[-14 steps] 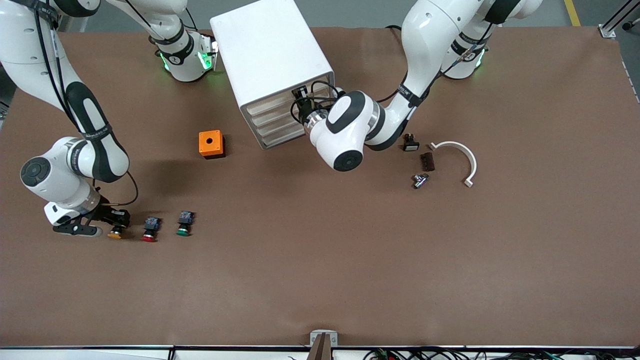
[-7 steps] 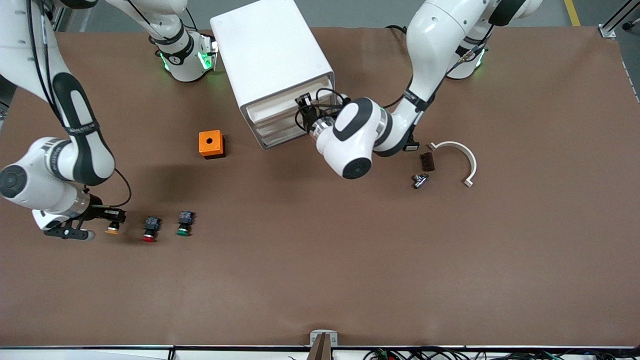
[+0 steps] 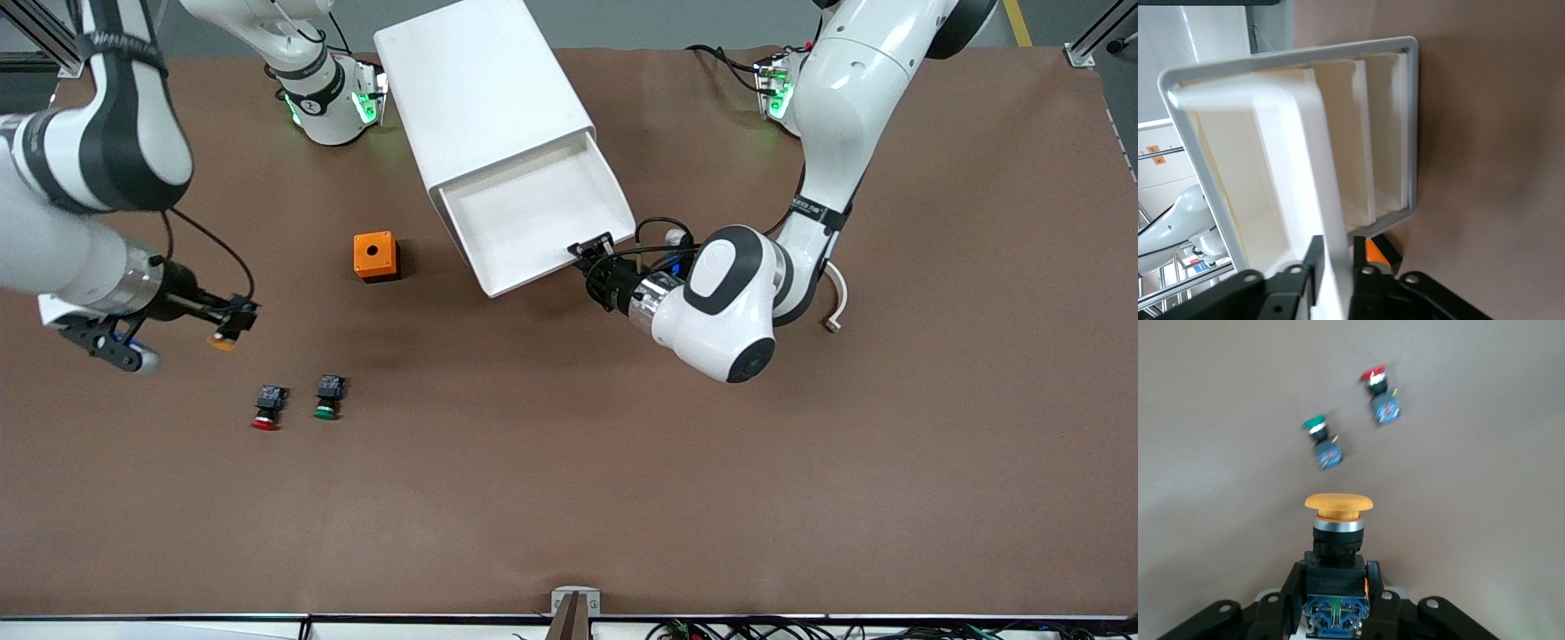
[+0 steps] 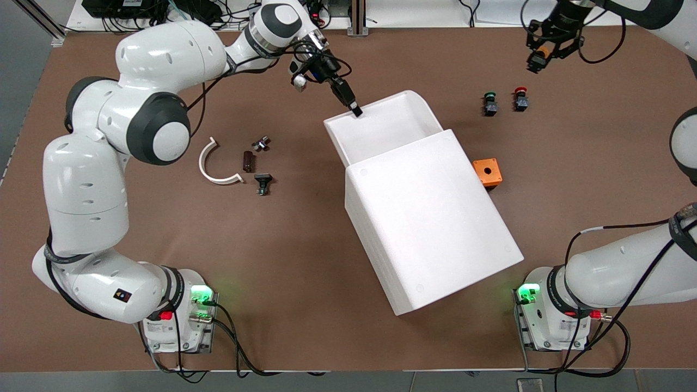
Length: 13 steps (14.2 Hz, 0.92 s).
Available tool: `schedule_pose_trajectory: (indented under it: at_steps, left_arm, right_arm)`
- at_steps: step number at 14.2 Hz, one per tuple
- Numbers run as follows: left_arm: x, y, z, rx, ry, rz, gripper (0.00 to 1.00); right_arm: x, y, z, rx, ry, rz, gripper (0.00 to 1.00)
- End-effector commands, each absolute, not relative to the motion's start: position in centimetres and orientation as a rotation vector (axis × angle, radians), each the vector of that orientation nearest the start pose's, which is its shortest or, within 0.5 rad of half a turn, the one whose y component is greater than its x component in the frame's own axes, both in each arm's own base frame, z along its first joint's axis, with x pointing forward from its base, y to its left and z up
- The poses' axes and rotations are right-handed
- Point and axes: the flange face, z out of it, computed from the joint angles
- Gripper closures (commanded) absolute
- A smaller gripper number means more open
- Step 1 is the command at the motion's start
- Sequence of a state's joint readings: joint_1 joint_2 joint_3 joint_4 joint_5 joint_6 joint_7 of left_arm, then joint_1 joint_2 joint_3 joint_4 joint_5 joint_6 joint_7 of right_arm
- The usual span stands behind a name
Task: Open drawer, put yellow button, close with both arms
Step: 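Carry the yellow button over the open drawer with the right gripper and release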
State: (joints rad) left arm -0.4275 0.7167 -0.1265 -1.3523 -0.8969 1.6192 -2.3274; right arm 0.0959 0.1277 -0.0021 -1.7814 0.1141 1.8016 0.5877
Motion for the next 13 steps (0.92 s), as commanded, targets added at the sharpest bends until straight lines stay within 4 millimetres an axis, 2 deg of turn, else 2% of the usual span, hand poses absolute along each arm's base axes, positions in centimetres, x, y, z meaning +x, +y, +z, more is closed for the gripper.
schedule_pose_trajectory:
  at_steps: [1,3,4,7,8,10,12,13]
  left_arm:
    - [58.4,-39.6,33.1,1.53,2.527,-1.628,0.0]
    - [59.7,-37.6,33.9,1.494,2.524,-1.61,0.0]
    - [60.3,-36.5,33.8,1.495,2.545,-1.571,0.0]
    - [61.6,-34.9,36.3,1.715,2.542,-1.231,0.0]
    - [61.9,-34.0,36.5,1.818,2.493,-1.132,0.0]
    - [62.4,-32.2,38.7,2.012,2.383,-0.911,0.0]
    - [62.7,-31.1,39.1,2.201,2.229,-0.785,0.0]
    - [62.8,-30.6,39.7,2.301,2.124,-0.719,0.0]
  right_arm:
    - [55.2,14.7,49.8,-2.897,1.002,0.2,1.0]
    - [53.1,21.3,50.7,-2.861,1.119,0.187,1.0]
    - [52.2,23.6,50.9,-2.842,1.167,0.182,1.0]
    - [48.9,31.1,50.8,-2.774,1.294,0.132,1.0]
    - [48.0,32.9,50.8,-2.744,1.333,0.117,1.0]
    - [46.0,35.9,50.6,-2.733,1.388,0.081,1.0]
    - [43.9,38.9,50.3,-2.729,1.439,0.008,1.0]
    - [43.1,40.3,49.5,-2.724,1.468,-0.015,1.0]
